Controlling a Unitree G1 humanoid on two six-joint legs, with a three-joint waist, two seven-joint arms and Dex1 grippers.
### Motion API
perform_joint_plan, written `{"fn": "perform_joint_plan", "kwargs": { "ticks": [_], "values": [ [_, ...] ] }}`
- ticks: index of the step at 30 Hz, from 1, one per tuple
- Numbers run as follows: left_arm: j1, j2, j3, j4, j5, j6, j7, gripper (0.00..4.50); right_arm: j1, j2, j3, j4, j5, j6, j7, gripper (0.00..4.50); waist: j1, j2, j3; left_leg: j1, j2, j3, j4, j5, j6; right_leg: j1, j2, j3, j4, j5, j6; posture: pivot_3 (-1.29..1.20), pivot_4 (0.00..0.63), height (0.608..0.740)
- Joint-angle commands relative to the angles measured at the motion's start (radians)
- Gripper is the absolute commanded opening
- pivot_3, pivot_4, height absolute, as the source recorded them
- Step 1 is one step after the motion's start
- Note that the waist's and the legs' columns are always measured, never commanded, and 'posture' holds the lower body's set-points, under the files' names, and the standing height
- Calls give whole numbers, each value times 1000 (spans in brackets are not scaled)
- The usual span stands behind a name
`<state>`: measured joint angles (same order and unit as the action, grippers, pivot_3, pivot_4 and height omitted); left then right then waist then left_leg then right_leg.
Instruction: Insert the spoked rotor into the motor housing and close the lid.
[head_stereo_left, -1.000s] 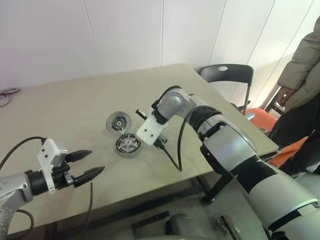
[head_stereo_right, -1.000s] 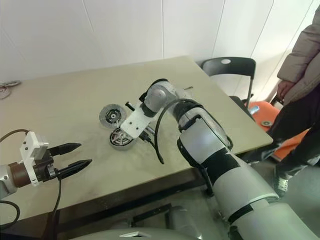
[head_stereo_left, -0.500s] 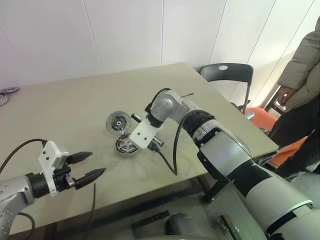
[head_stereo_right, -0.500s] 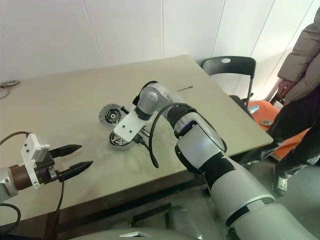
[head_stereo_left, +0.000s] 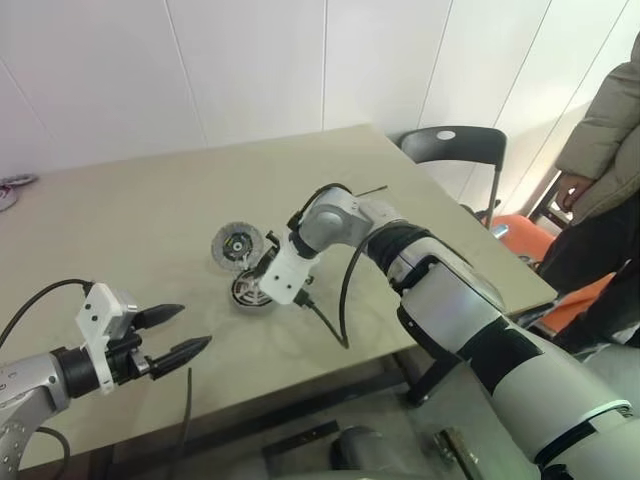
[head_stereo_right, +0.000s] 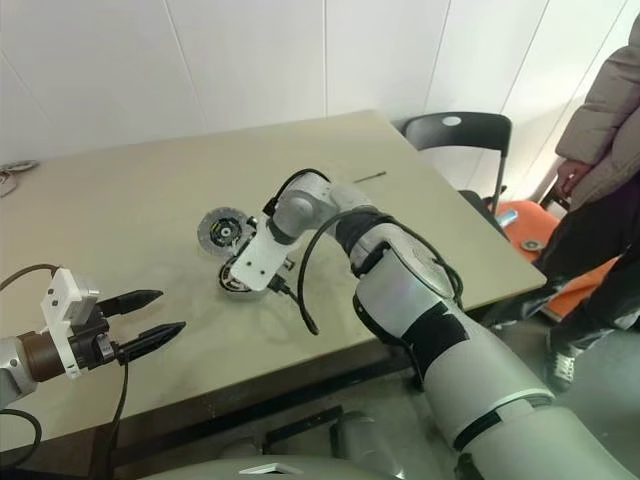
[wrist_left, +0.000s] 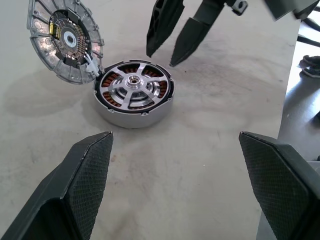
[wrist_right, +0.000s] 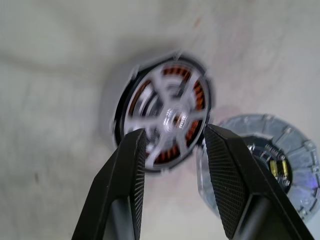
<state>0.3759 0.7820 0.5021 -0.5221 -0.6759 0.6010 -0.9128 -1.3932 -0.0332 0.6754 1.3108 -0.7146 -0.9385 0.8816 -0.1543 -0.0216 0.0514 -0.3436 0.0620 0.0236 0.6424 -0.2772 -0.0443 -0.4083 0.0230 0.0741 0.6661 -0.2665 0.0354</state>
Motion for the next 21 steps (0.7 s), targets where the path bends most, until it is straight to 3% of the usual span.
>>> {"fn": "perform_joint_plan", "kwargs": {
  "ticks": [1, 21],
  "values": [
    [-15, 11, 29, -21, -15, -11, -1, 4325, -36, -23, 65, -9, -79, -40, -111, 1925, 0, 0, 0, 0, 0, 0, 0, 0, 0, 0, 0, 0, 0, 0, 0, 0, 0, 740],
    [20, -8, 33, -48, -26, -13, 17, 4325, -18, -26, 147, 19, -139, -86, -163, 1925, 0, -1, 0, -2, 0, 0, 0, 0, 0, -2, 0, 0, 0, 0, 0, 0, 0, 740]
  ]
}}
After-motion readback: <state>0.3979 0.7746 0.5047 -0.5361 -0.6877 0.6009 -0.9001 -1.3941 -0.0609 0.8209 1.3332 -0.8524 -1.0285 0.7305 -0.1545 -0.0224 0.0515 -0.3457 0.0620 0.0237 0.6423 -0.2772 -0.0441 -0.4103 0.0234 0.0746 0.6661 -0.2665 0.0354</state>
